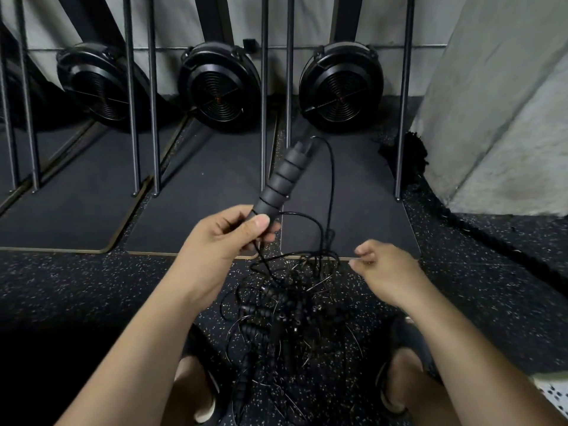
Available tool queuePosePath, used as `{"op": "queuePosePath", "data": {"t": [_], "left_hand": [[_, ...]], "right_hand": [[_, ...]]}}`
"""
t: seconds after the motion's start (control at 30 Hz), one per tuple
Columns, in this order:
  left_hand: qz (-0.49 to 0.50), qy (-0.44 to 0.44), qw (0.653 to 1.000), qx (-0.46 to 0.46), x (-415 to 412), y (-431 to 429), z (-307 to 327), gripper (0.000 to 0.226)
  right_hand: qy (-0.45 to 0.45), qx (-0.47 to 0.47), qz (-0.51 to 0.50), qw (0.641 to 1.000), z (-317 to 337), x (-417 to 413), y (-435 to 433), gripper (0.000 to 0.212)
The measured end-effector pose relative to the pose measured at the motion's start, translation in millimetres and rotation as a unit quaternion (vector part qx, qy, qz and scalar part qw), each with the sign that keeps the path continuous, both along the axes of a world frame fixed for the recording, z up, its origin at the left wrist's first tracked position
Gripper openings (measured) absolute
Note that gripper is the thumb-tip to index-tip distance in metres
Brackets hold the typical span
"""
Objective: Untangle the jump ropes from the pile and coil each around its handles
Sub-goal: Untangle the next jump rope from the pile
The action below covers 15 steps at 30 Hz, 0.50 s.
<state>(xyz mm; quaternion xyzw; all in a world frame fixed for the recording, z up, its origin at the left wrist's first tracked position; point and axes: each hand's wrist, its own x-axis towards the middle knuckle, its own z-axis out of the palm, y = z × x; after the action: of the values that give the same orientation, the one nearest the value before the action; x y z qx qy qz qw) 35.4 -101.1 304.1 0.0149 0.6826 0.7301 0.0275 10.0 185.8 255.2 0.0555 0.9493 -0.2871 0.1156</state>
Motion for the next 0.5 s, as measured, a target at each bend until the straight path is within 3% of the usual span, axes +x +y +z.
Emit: {"op": "queuePosePath", "data": {"t": [0.1,0.2,0.23,0.33,0.5], "left_hand": [[-0.022,0.011,1.0,-0.01,1.3,6.3,-4.3,0.025],[-0.041,0.017,0.999,0.0,2.7,11.2,-4.0,0.031],[-0.048,0.019,0.999,0.005,3.1,11.7,-3.6,0.031],[-0.058,0.02,0.998,0.021,3.7,12.4,-1.6,0.034],[-0.072,0.0,0.997,-0.025,1.0,12.2,-4.0,0.026]], "right_hand": [[0.113,-0.057,0.011,0.992,14.4,8.2,-17.6,0.013],[0.03,-0.092,0.065,0.993,26.8,10.5,-34.9,0.063],[0.024,-0.082,0.062,0.994,23.0,8.8,-39.4,0.067],[0.072,-0.103,0.015,0.992,8.2,0.5,-48.0,0.032],[0.127,-0.111,0.018,0.986,34.4,-8.8,-46.9,0.038]]}}
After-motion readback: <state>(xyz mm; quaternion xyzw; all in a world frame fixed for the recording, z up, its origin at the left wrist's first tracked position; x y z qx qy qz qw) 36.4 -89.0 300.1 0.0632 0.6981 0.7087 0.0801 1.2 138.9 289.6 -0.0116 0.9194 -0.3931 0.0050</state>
